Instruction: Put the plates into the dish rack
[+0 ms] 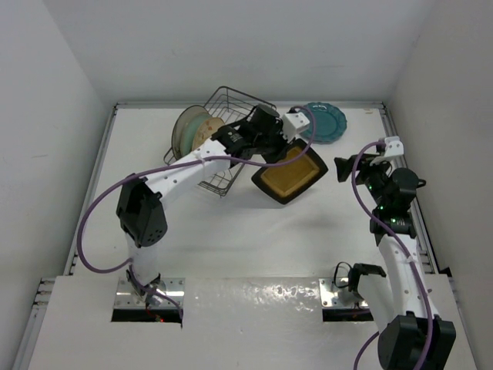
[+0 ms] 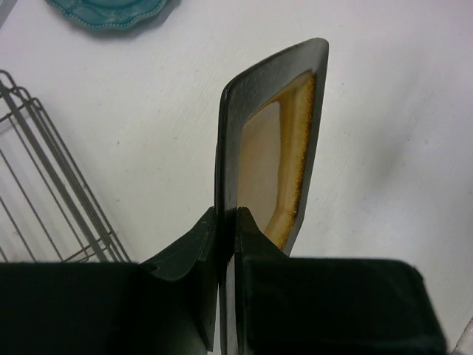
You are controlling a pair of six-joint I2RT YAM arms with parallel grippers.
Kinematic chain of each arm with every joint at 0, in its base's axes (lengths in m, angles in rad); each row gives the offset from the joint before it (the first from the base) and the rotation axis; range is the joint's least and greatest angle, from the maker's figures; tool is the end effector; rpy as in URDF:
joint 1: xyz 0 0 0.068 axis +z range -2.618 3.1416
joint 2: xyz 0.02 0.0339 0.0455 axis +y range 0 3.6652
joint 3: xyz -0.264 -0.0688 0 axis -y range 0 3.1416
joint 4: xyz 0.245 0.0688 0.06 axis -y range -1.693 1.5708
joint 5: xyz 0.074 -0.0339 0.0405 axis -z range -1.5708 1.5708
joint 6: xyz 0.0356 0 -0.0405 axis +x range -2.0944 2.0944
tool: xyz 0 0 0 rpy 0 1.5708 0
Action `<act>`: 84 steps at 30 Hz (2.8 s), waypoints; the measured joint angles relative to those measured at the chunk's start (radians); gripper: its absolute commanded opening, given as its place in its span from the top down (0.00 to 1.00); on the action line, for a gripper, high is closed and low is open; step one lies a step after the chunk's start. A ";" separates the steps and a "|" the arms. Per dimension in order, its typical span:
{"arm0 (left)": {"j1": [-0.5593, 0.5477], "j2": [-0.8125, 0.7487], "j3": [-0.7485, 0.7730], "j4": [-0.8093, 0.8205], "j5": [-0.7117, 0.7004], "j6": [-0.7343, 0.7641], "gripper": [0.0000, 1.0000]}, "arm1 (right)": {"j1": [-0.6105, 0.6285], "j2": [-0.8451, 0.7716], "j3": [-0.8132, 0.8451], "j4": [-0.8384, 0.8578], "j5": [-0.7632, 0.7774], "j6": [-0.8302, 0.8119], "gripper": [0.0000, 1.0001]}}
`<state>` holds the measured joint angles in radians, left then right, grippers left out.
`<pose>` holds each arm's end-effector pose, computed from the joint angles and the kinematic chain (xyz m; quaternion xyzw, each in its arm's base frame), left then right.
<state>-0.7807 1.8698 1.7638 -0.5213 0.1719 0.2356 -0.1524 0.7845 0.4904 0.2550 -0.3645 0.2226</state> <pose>0.3055 -0.3112 0.3355 0.4659 0.7564 -0.1955 0.4155 0.1919 -0.0166 0.2822 0.0087 0.7199 0.1545 0.6767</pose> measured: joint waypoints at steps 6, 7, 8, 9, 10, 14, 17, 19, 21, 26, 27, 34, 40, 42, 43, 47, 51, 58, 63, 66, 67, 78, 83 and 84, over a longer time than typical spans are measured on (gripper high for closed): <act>0.005 0.000 0.088 -0.065 -0.096 -0.002 1.00 | 0.000 0.000 0.000 -0.037 0.021 -0.003 0.17; 0.006 -0.001 0.115 -0.069 -0.110 -0.002 1.00 | 0.000 0.000 0.000 -0.041 0.023 -0.003 0.17; 0.008 -0.002 0.143 -0.069 -0.132 -0.002 1.00 | 0.000 0.000 0.000 -0.044 0.024 -0.004 0.17; 0.010 -0.006 0.168 -0.069 -0.154 -0.001 1.00 | 0.000 0.000 0.000 -0.047 0.024 -0.004 0.17; 0.012 -0.010 0.194 -0.069 -0.174 0.000 1.00 | 0.000 0.000 0.000 -0.048 0.024 -0.005 0.17; 0.017 -0.039 0.301 -0.073 -0.284 0.037 1.00 | 0.000 0.002 0.000 -0.048 0.024 -0.005 0.17; 0.033 -0.102 0.314 -0.066 -0.353 0.074 1.00 | 0.000 0.004 0.000 -0.048 0.024 -0.006 0.17; 0.051 -0.155 0.302 -0.063 -0.395 0.100 1.00 | 0.000 0.006 -0.001 -0.048 0.024 -0.006 0.17; 0.070 -0.217 0.264 -0.056 -0.433 0.119 1.00 | 0.000 0.008 -0.005 -0.047 0.024 -0.006 0.17; 0.137 -0.346 0.151 -0.057 -0.507 0.143 1.00 | 0.000 0.019 -0.018 -0.047 0.020 -0.005 0.18; 0.151 -0.362 0.127 -0.053 -0.518 0.145 1.00 | 0.000 0.023 -0.020 -0.047 0.020 -0.005 0.18; 0.195 -0.377 0.026 -0.074 -0.561 0.161 1.00 | 0.000 0.030 -0.025 -0.047 0.013 -0.002 0.18; 0.192 -0.382 -0.050 -0.084 -0.553 0.175 1.00 | 0.000 0.023 -0.042 -0.045 0.012 0.000 0.18; 0.192 -0.381 -0.073 -0.096 -0.555 0.186 1.00 | 0.000 0.024 -0.048 -0.045 0.008 0.003 0.18; 0.192 -0.381 -0.078 -0.109 -0.559 0.192 1.00 | 0.000 0.026 -0.048 -0.046 0.004 0.004 0.18; 0.192 -0.380 -0.079 -0.134 -0.576 0.217 1.00 | 0.000 0.036 -0.049 -0.046 -0.006 0.012 0.23; 0.192 -0.377 -0.079 -0.150 -0.573 0.220 1.00 | 0.000 0.051 -0.049 -0.047 -0.012 0.013 0.23; 0.192 -0.326 -0.079 -0.173 -0.573 0.220 1.00 | 0.000 0.053 -0.049 -0.047 -0.040 0.013 0.24; 0.192 -0.281 -0.079 -0.172 -0.582 0.220 1.00 | 0.000 0.053 -0.049 -0.047 -0.040 0.013 0.24; 0.192 -0.277 -0.085 -0.164 -0.582 0.220 1.00 | 0.000 0.053 -0.049 -0.047 -0.042 0.013 0.24; 0.192 -0.277 -0.089 -0.157 -0.582 0.220 1.00 | 0.000 0.053 -0.049 -0.047 -0.044 0.013 0.24; 0.192 -0.219 -0.100 -0.125 -0.571 0.216 1.00 | 0.000 0.056 -0.049 -0.047 -0.056 0.013 0.24; 0.192 -0.184 -0.100 -0.114 -0.570 0.212 1.00 | 0.000 0.056 -0.049 -0.047 -0.056 0.013 0.23; 0.192 -0.182 -0.100 -0.111 -0.570 0.212 1.00 | 0.000 0.056 -0.049 -0.047 -0.056 0.013 0.23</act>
<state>-0.5884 1.6875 1.6642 -0.6319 -0.3985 0.4473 -0.1524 0.8406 0.4416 0.2085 -0.4206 0.2356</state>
